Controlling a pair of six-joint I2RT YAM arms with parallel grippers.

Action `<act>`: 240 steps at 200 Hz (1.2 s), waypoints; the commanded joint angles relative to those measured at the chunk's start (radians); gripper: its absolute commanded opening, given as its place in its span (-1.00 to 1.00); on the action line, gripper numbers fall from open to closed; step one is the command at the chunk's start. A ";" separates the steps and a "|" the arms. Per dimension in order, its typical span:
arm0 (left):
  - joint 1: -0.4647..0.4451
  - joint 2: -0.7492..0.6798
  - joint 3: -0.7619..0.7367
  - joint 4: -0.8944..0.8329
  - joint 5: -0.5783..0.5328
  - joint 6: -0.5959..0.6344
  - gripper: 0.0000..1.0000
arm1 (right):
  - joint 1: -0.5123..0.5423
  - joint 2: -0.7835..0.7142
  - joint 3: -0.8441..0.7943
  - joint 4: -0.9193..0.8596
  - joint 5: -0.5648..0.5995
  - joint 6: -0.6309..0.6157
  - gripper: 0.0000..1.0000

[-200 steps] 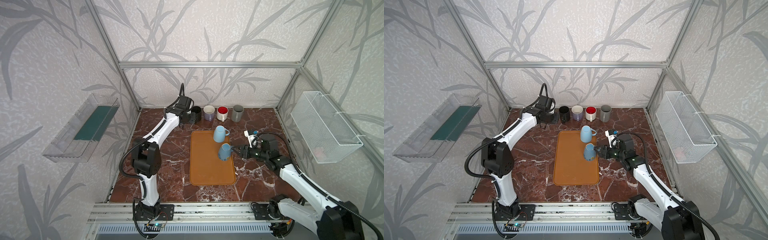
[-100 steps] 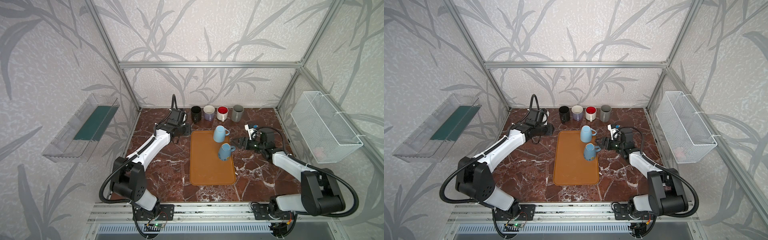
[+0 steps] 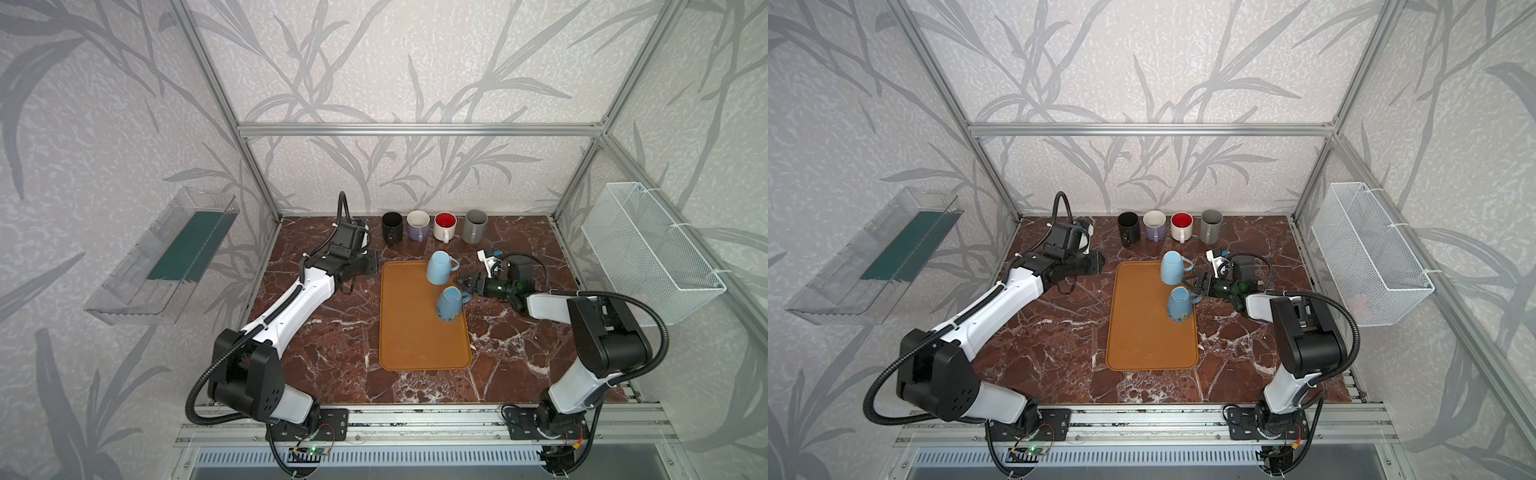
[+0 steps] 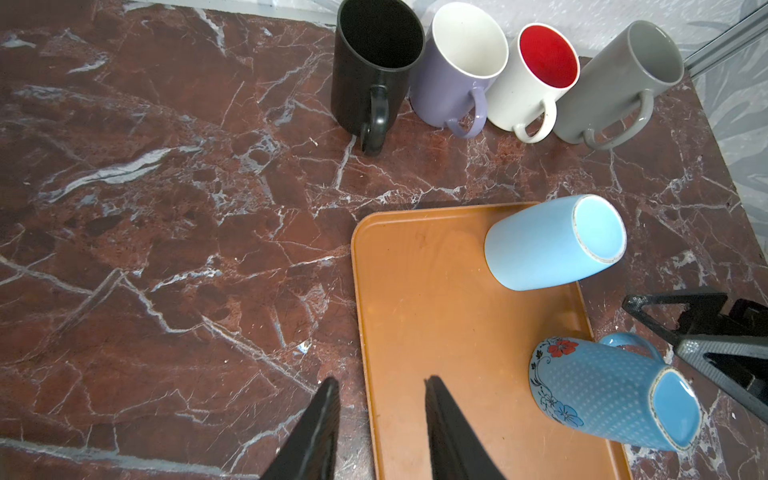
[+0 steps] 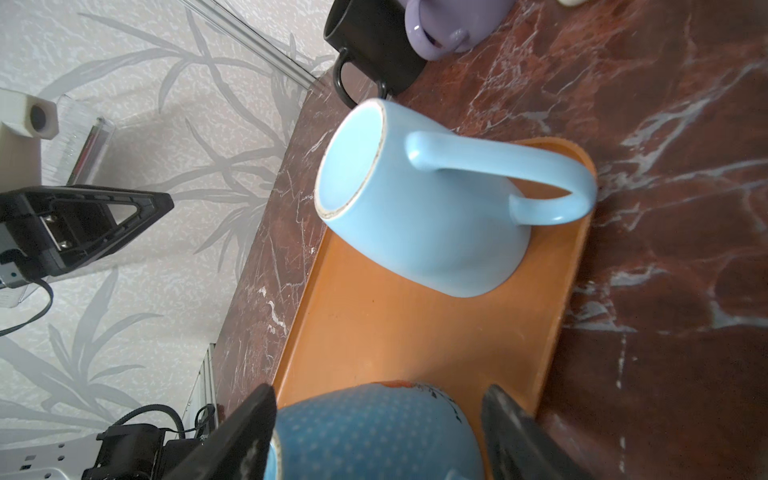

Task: Turn the mug right side up
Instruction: 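Withdraw the left gripper while the right gripper moves over the dotted blue mug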

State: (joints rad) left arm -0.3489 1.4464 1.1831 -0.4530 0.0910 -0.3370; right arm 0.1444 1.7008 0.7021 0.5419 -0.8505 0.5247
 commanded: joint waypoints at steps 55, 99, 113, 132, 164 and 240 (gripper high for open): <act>-0.005 -0.057 -0.011 -0.006 -0.023 -0.016 -0.23 | 0.022 -0.128 -0.148 0.040 -0.034 0.020 0.56; -0.006 -0.066 -0.012 -0.009 -0.026 -0.017 -0.24 | 0.066 -0.264 -0.179 -0.065 0.000 -0.012 0.56; -0.007 -0.072 -0.014 -0.010 -0.028 -0.017 -0.24 | 0.094 -0.309 -0.177 -0.131 0.025 -0.042 0.56; -0.007 -0.076 -0.018 -0.010 -0.028 -0.020 -0.24 | 0.132 -0.353 -0.181 -0.195 0.056 -0.073 0.56; -0.009 -0.084 -0.025 -0.006 -0.025 -0.025 -0.24 | 0.149 -0.452 -0.193 -0.316 0.159 -0.151 0.56; -0.013 -0.121 -0.046 -0.010 -0.031 -0.030 -0.23 | 0.184 -0.482 -0.102 -0.516 0.342 -0.354 0.59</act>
State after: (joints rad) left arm -0.3553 1.3617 1.1580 -0.4541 0.0776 -0.3531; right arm 0.3019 1.2335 0.5514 0.1280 -0.6258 0.2897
